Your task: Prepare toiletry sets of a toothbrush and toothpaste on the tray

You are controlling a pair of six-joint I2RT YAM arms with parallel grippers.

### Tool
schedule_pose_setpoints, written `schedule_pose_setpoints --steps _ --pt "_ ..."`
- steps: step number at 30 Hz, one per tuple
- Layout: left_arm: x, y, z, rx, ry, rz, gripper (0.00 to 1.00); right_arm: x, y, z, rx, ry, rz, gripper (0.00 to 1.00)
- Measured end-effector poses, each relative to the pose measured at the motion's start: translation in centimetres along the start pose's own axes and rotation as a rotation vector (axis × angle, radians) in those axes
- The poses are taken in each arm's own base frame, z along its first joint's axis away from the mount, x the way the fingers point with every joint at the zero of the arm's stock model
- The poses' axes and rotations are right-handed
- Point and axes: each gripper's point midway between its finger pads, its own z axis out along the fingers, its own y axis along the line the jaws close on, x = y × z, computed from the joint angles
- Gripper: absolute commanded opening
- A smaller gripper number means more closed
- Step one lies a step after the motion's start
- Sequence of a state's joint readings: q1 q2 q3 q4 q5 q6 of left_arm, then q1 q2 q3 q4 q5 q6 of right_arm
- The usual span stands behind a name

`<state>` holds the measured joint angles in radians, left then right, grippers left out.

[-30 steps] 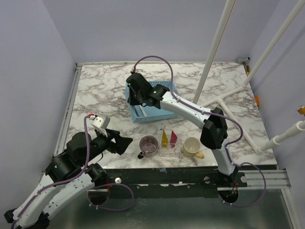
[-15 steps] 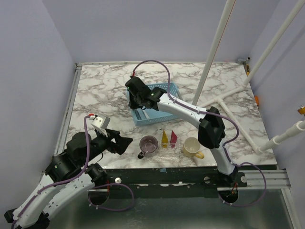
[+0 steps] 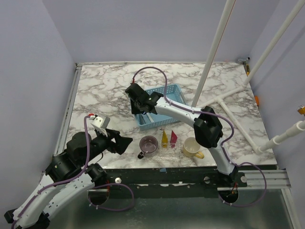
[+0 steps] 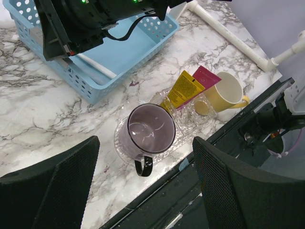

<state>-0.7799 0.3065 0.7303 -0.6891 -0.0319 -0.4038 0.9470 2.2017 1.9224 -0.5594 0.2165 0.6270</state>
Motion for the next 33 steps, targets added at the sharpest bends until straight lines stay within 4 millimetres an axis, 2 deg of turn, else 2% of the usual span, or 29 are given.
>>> schedule_pose_setpoints --steps 3,7,13,19,23,29,33 --pt "0.0 0.0 0.0 0.0 0.001 0.0 0.79 0.3 -0.1 0.2 0.004 0.003 0.0 0.31" --pt "0.0 0.0 0.0 0.0 0.0 0.0 0.79 0.0 0.0 0.3 -0.002 -0.006 0.005 0.38" --pt "0.1 0.0 0.1 -0.003 0.005 0.0 0.79 -0.2 0.1 0.3 -0.002 -0.014 0.003 0.39" --pt "0.1 0.1 0.2 -0.005 0.008 0.0 0.79 -1.6 0.0 -0.4 0.008 -0.052 -0.023 0.38" --pt "0.1 0.1 0.2 -0.005 0.009 0.0 0.79 -2.9 -0.7 -1.6 0.021 -0.075 -0.049 0.38" --pt "0.1 0.1 0.2 -0.005 0.009 0.0 0.79 -5.5 -3.4 -3.0 0.053 -0.107 -0.077 0.38" --pt "0.1 0.1 0.2 -0.006 0.011 0.0 0.79 -5.9 -5.4 -3.1 0.09 -0.087 -0.117 0.38"
